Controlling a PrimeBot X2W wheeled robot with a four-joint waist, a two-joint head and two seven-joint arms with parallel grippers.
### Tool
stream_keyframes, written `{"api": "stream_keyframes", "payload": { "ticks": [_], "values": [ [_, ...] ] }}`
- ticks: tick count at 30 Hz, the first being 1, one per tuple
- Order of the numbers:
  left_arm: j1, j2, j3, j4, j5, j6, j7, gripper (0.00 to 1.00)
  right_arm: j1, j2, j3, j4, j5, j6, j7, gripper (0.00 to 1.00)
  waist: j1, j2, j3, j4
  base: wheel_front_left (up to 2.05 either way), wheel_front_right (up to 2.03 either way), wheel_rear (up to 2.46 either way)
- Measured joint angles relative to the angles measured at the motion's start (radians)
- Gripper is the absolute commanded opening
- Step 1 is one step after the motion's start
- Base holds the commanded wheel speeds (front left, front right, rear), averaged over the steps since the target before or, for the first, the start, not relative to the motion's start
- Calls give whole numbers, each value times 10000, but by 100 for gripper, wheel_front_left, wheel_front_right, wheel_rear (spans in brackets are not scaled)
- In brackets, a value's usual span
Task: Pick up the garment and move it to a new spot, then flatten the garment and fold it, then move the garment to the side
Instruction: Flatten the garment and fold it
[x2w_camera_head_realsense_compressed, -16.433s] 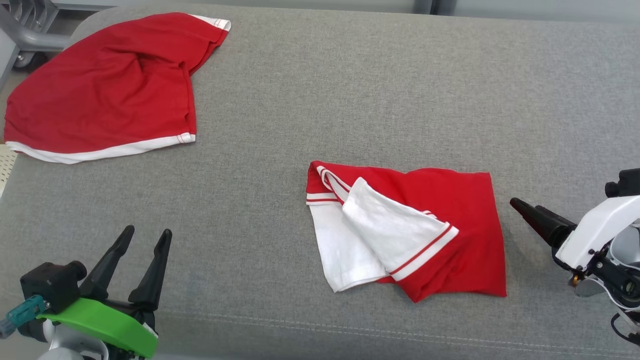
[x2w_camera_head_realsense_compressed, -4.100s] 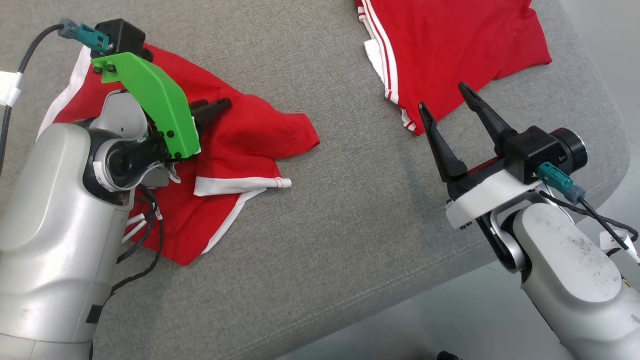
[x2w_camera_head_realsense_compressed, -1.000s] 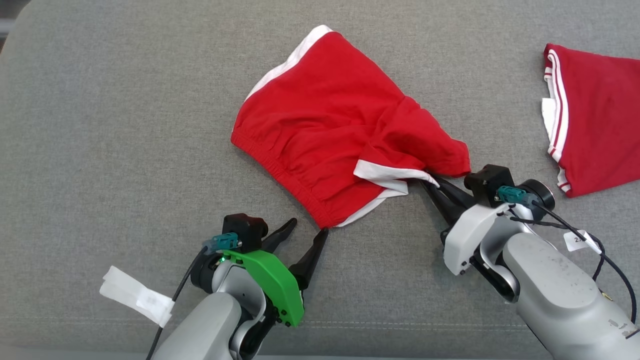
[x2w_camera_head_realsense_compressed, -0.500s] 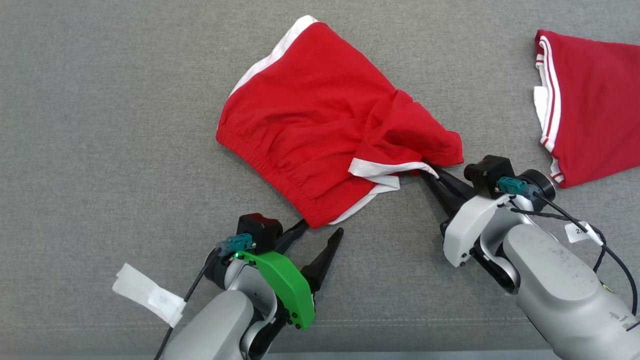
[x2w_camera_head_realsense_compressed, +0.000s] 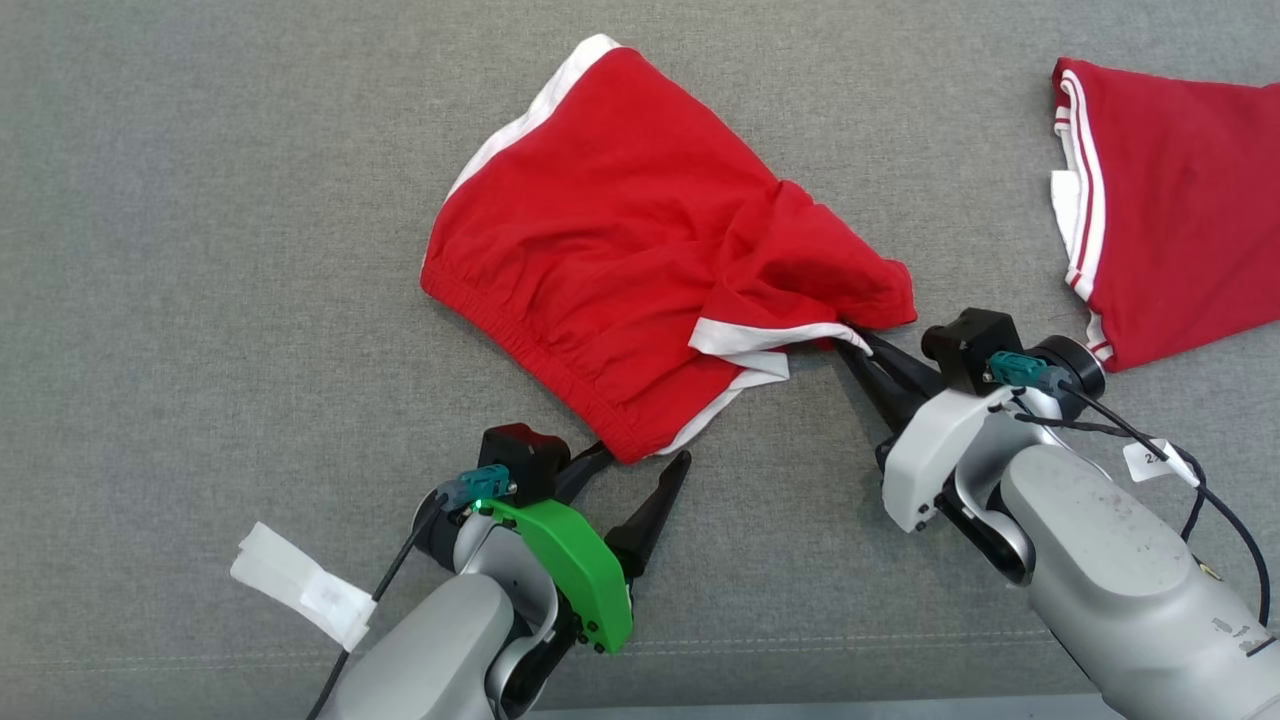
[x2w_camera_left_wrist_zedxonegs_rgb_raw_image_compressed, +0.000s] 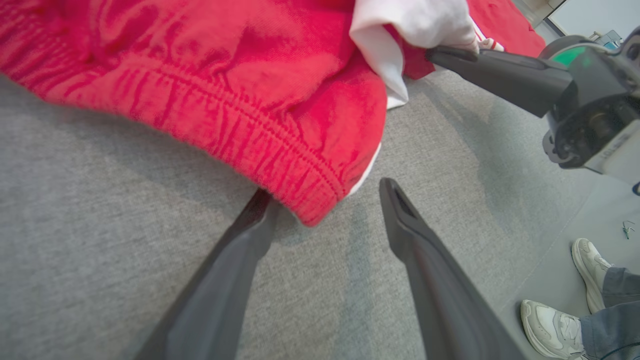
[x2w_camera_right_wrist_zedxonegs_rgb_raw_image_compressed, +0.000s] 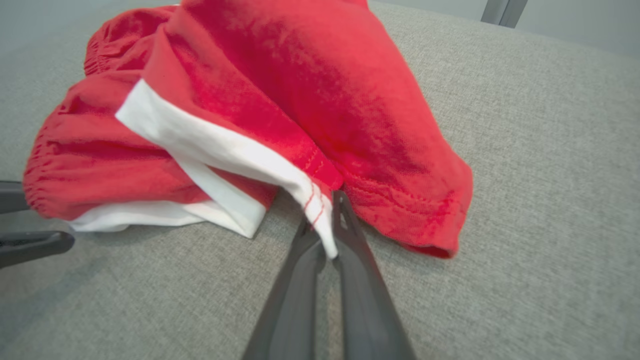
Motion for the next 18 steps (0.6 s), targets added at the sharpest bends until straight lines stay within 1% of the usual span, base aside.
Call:
{"api": "stream_keyframes", "payload": {
  "ticks": [1,3,4,5,6,7,8,9,10,14,18],
  "values": [
    [-6,2,-40,38,-13,0,-31,100,0,0,4,6,2,0,0,0,0,0,-1,-11,0,0,0],
    [-23,2,-100,102,-102,0,-102,97,-2,2,6,12,2,2,0,0,0,0,5,-32,0,0,0],
    [-34,4,-130,127,-140,0,-146,82,-3,0,6,21,2,2,0,0,0,0,10,-41,0,0,0],
    [-57,2,-155,151,-167,0,-190,79,-5,0,6,33,2,15,0,0,0,0,15,-48,0,0,0],
    [-91,2,-173,182,-186,0,-222,69,-7,0,6,40,2,23,-2,0,0,0,19,-55,0,0,0],
    [-134,2,-192,211,-234,0,-255,63,-10,0,6,48,4,25,-2,0,0,0,22,-59,0,0,0],
    [-174,2,-190,226,-291,0,-311,36,-13,-2,6,63,4,25,-13,0,0,0,24,-63,0,0,0],
    [-221,2,-194,253,-391,0,-347,29,-21,-2,8,79,4,27,-13,0,0,0,23,-66,0,0,0],
    [-261,2,-198,286,-472,0,-351,0,-35,-2,13,94,6,27,-13,0,0,0,20,-69,0,0,0],
    [-328,-4,-136,493,-748,-35,-428,0,-51,-40,23,157,111,82,-36,0,0,0,-56,-72,0,0,0],
    [-324,-19,472,587,-1375,-73,-370,0,-51,-153,-119,130,692,98,100,0,0,0,-185,-88,0,0,0]
  ]
}}
